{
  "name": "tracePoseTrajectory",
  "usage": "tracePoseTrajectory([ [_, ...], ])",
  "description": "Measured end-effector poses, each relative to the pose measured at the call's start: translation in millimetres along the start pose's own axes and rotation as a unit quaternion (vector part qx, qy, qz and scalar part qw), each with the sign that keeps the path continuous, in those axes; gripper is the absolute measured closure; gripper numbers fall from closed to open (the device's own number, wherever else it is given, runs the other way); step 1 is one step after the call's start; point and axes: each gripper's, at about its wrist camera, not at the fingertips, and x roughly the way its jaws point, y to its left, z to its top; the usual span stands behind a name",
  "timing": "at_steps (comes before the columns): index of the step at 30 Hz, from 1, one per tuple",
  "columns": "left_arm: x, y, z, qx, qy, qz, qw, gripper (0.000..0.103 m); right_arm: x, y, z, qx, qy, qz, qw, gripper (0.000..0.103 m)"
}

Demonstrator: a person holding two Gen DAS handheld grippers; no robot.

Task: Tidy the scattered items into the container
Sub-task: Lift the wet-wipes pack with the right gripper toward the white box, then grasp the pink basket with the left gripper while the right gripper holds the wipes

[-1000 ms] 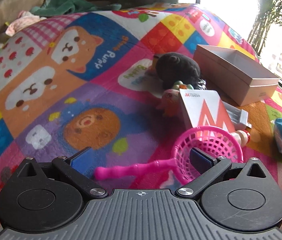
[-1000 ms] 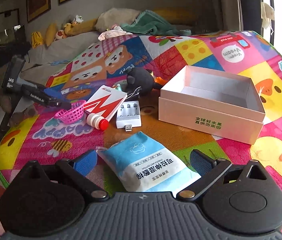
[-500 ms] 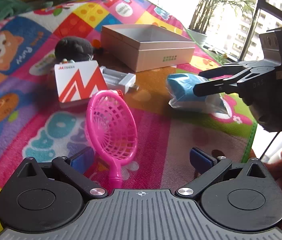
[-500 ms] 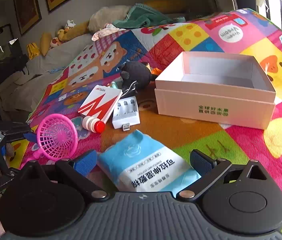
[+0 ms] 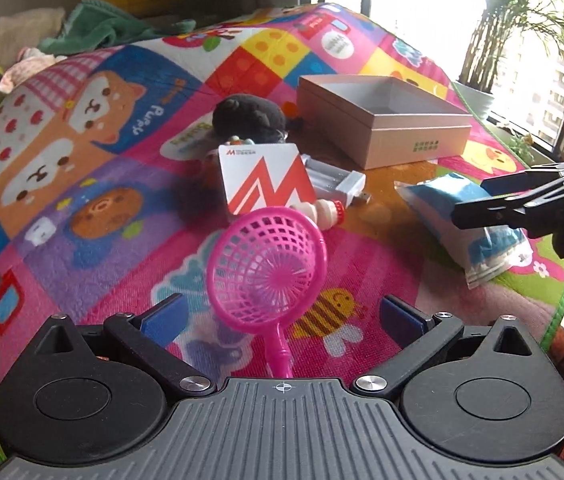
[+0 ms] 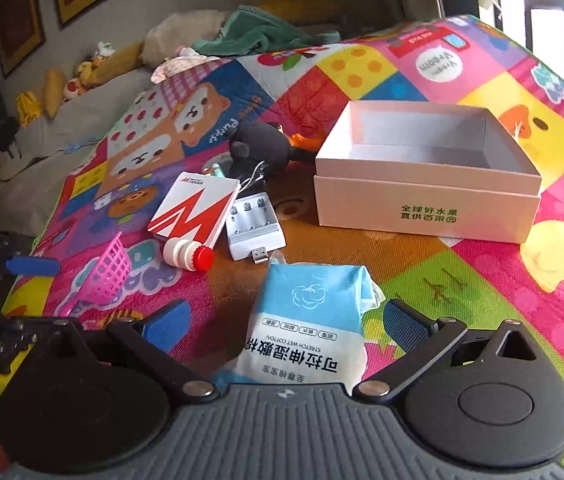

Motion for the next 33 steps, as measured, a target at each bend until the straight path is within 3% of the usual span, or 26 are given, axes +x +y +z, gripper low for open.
tracePoseTrajectory([
  [3, 8.7, -6.8, -3.2, -0.004, 0.009, 0.016, 0.9998, 0.000, 13.5, 5.6, -4.7, -0.014, 0.003, -0.023, 1.000, 0.002],
  [4, 11.3, -8.3, -3.3, -0.003, 0.008, 0.022, 0.9997, 0.000, 15.4, 6.3, -6.2, -0.024, 0.005, -0.033, 0.999, 0.014],
  [5, 13.6, -9.7, -3.0, -0.003, 0.006, 0.027, 0.9996, 0.000, 16.1, 6.2, -7.3, -0.033, 0.011, -0.036, 0.999, 0.037],
  [6, 15.5, -11.1, -2.1, -0.001, 0.002, 0.029, 0.9996, 0.000, 15.7, 4.6, -8.0, -0.034, 0.017, -0.037, 0.999, 0.046],
  [8, 19.3, -13.9, 0.6, 0.004, -0.006, 0.031, 0.9995, 0.000, 9.6, -1.9, -8.8, -0.022, 0.014, -0.031, 0.999, 0.049],
  [14, 32.6, -21.7, 6.5, 0.033, -0.016, 0.040, 0.9985, 0.002, -8.4, -13.6, -14.6, -0.009, 0.001, -0.049, 0.999, 0.049],
  [17, 38.6, -20.6, 7.8, 0.026, -0.009, 0.053, 0.9982, 0.032, -11.3, -15.9, -17.2, -0.005, 0.005, -0.052, 0.999, 0.049],
  [27, 44.5, -13.7, 9.4, -0.005, -0.005, 0.054, 0.9985, 0.031, -12.7, -11.8, -24.8, -0.013, 0.014, -0.050, 0.999, 0.047],
  [31, 45.6, -14.2, 9.7, -0.009, -0.006, 0.050, 0.9987, 0.031, -9.3, -10.0, -21.3, -0.023, 0.007, -0.058, 0.998, 0.032],
  [32, 45.6, -13.9, 9.7, -0.011, -0.007, 0.049, 0.9987, 0.028, -8.2, -10.0, -19.8, -0.024, 0.005, -0.058, 0.998, 0.029],
  [33, 45.6, -13.4, 9.5, -0.013, -0.008, 0.047, 0.9988, 0.017, -6.7, -10.1, -18.4, -0.024, 0.004, -0.057, 0.998, 0.028],
])
